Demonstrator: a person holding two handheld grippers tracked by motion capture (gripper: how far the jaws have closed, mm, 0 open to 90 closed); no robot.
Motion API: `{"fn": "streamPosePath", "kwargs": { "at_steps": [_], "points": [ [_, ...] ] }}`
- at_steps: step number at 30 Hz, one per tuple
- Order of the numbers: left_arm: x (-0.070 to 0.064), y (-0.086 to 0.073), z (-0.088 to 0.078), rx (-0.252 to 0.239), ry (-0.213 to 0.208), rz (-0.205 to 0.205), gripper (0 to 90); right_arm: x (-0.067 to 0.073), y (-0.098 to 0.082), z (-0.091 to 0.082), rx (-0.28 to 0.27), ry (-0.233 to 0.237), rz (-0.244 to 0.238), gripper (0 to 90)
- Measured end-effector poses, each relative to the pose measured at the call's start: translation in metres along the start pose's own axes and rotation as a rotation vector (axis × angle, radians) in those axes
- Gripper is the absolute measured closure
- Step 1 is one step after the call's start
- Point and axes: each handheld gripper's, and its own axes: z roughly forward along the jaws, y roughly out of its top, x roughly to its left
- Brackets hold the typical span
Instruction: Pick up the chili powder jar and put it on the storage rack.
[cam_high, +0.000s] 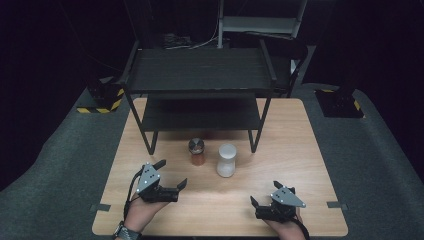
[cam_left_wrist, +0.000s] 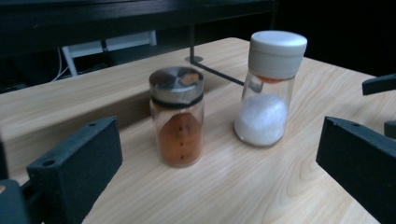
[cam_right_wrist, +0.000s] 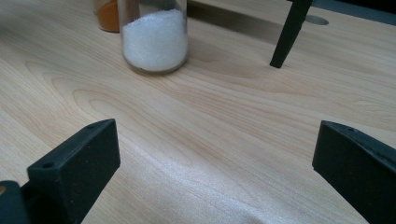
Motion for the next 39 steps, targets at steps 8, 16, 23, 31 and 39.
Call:
{"fn": "streamPosePath", "kwargs": {
  "at_steps": [8, 16, 23, 31, 39],
  "points": [
    [0.004, 0.008, 0.026, 0.002, 0.001, 0.010, 0.5, 0.000, 0.000, 0.000, 0.000, 0.001, 0.002, 0.5],
    [0.008, 0.011, 0.052, 0.002, 0.008, 0.013, 0.5, -0.001, 0.000, 0.000, -0.001, 0.003, 0.008, 0.5],
    [0.012, 0.011, 0.071, 0.003, 0.018, 0.014, 0.8, -0.001, 0.000, 0.000, -0.001, 0.004, 0.005, 0.5],
    [0.016, 0.008, 0.089, 0.005, 0.025, 0.008, 1.0, -0.002, -0.001, 0.000, -0.004, 0.010, 0.007, 0.5],
    [0.019, 0.005, 0.103, 0.005, 0.036, -0.005, 1.0, -0.003, -0.001, 0.000, -0.005, 0.012, 0.008, 0.6]
  ]
}}
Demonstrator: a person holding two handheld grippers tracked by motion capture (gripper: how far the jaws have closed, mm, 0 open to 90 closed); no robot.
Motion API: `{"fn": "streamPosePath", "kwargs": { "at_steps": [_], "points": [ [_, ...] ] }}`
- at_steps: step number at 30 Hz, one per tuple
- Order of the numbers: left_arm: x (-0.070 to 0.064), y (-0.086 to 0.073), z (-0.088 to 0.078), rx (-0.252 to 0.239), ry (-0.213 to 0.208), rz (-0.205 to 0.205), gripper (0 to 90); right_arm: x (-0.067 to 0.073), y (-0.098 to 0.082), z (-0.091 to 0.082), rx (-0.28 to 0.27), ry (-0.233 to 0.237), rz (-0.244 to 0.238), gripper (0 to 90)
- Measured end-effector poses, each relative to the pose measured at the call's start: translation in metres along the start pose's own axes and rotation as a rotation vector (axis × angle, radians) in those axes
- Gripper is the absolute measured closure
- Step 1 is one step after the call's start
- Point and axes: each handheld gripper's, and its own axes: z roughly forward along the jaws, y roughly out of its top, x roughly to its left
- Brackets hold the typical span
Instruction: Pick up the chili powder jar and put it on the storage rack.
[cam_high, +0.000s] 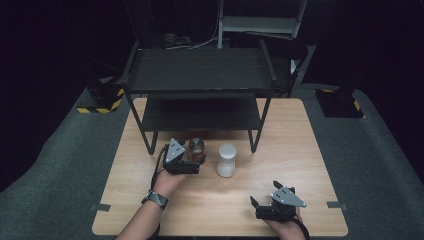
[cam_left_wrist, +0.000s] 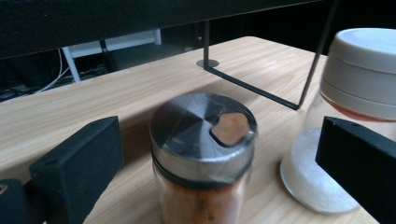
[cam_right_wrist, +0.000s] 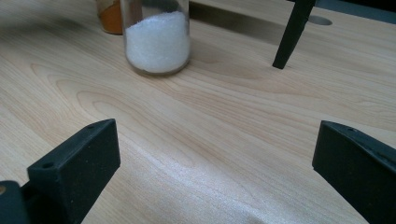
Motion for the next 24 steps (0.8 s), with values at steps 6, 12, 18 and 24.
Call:
{"fn": "streamPosePath", "kwargs": {
  "at_steps": [6, 12, 18, 24],
  "points": [
    [0.001, 0.001, 0.010, -0.006, -0.002, -0.017, 1.3, -0.001, -0.001, 0.000, -0.005, 0.002, 0.006, 0.6],
    [0.005, 0.000, 0.015, 0.005, 0.001, -0.021, 4.5, -0.002, -0.001, -0.001, -0.007, 0.006, 0.005, 0.7],
    [0.008, -0.003, 0.017, 0.008, -0.005, -0.029, 10.5, -0.002, -0.001, -0.001, -0.007, 0.007, 0.006, 0.8],
    [0.010, -0.007, 0.017, -0.005, -0.014, -0.025, 18.6, -0.002, -0.002, -0.001, -0.009, 0.008, 0.008, 0.8]
  ]
}}
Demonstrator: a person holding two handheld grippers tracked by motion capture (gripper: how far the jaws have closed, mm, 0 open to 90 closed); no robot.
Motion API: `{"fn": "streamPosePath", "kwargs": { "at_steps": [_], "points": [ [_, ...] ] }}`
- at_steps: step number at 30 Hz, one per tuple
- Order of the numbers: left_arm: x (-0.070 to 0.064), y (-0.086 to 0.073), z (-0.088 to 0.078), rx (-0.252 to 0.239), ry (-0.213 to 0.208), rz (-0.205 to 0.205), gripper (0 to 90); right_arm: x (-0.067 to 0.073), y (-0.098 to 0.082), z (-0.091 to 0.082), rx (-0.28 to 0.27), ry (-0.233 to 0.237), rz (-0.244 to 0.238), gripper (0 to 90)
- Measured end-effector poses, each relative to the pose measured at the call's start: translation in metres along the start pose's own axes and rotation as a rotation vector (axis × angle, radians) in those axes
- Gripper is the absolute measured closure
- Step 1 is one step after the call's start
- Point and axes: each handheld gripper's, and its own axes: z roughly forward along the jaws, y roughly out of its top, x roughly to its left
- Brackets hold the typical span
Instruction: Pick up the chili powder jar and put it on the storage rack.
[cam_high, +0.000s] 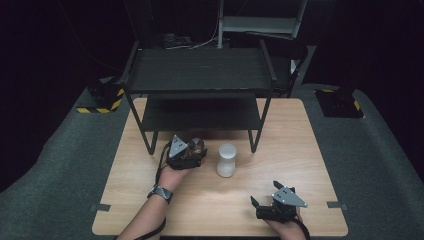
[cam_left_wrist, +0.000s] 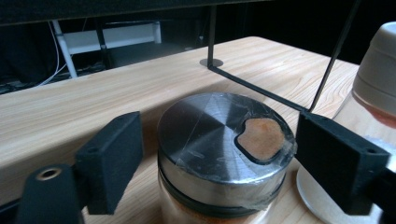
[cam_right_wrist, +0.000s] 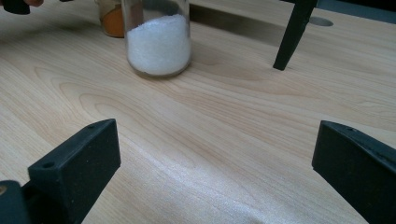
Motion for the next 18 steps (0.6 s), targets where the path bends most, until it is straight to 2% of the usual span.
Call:
{"fn": "streamPosePath", "kwargs": {
  "at_steps": [4, 9, 14, 18],
  "points": [
    [0.0010, -0.0012, 0.0001, -0.003, -0.003, 0.011, 23.5, 0.0000, -0.0003, -0.0001, -0.002, 0.000, -0.001, 0.8],
    [0.0018, -0.0011, 0.0006, 0.012, -0.002, 0.002, 27.5, -0.0001, -0.0005, -0.0003, -0.003, 0.000, 0.001, 0.8],
    [0.0022, -0.0044, -0.0009, -0.002, -0.006, 0.016, 33.2, -0.0003, -0.0005, -0.0003, -0.003, 0.001, 0.004, 0.8],
    [0.0020, -0.0065, -0.0019, -0.011, -0.005, 0.015, 34.0, -0.0002, -0.0004, -0.0003, -0.002, 0.000, 0.004, 0.9]
  ]
}}
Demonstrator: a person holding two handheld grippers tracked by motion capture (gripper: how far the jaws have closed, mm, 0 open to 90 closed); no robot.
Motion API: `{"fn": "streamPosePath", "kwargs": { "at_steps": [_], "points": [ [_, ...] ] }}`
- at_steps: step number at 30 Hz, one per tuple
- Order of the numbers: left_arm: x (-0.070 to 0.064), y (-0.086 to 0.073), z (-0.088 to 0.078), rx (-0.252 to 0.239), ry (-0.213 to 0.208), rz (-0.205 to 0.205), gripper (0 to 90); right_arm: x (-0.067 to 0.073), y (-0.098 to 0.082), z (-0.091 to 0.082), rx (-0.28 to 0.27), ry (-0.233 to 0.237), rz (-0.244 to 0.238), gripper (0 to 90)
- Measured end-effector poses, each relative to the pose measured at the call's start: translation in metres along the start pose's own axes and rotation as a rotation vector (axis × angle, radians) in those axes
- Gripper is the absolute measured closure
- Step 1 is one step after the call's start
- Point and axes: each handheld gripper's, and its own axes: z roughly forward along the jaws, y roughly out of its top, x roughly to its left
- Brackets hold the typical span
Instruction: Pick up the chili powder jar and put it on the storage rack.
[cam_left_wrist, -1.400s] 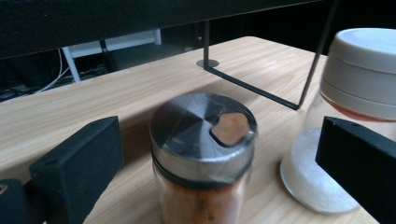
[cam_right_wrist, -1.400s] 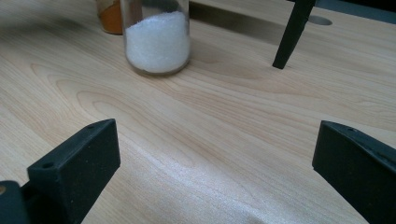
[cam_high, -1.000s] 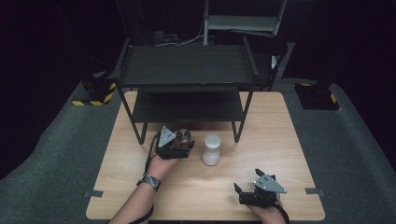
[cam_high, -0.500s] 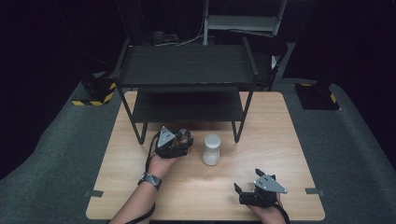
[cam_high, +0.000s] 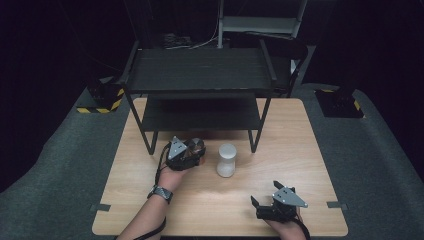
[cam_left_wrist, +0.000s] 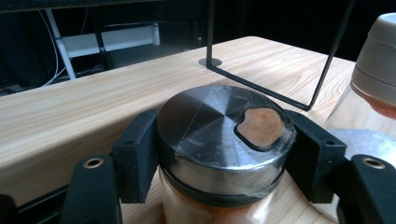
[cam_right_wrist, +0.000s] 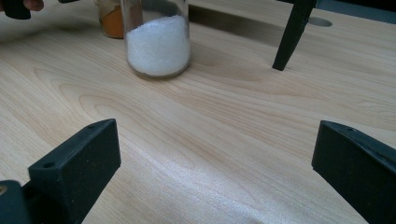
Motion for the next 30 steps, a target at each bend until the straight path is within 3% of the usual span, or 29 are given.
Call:
{"fn": "streamPosePath", "kwargs": {
  "at_steps": [3, 6, 16, 30],
  "points": [
    [-0.001, -0.002, -0.001, -0.008, 0.006, -0.001, 34.5, 0.000, 0.000, 0.000, -0.001, 0.000, 0.002, 0.9],
    [0.000, -0.002, -0.003, -0.011, 0.005, -0.030, 34.8, -0.001, 0.000, 0.000, 0.000, 0.001, 0.003, 0.9],
    [-0.004, 0.002, -0.016, -0.036, 0.006, 0.002, 34.8, -0.001, 0.000, 0.000, 0.001, 0.001, 0.006, 1.1],
    [-0.010, 0.019, -0.051, -0.092, -0.001, 0.020, 34.8, 0.000, 0.004, 0.001, 0.026, -0.003, 0.003, 1.3]
  ]
}}
